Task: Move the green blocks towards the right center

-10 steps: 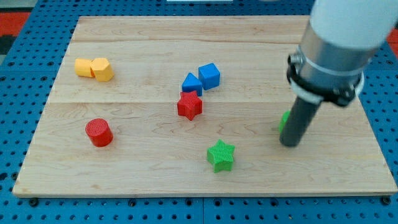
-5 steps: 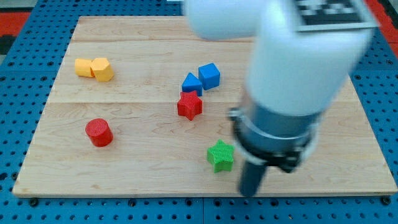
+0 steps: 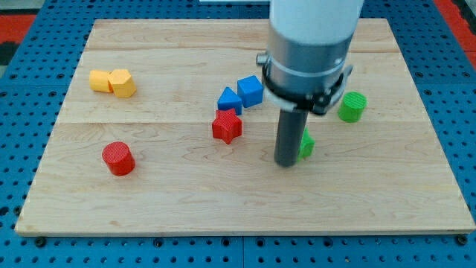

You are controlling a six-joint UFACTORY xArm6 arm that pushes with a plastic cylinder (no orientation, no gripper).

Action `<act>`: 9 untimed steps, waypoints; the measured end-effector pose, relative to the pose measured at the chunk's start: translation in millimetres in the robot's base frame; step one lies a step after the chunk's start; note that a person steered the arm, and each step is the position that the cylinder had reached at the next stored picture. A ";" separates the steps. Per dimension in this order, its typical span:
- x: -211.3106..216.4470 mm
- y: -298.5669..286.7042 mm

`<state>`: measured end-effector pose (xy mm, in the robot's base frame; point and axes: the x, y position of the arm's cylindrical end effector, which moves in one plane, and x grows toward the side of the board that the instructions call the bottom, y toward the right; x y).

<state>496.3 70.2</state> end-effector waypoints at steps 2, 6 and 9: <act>-46.4 38.9; -48.3 38.0; -29.3 14.6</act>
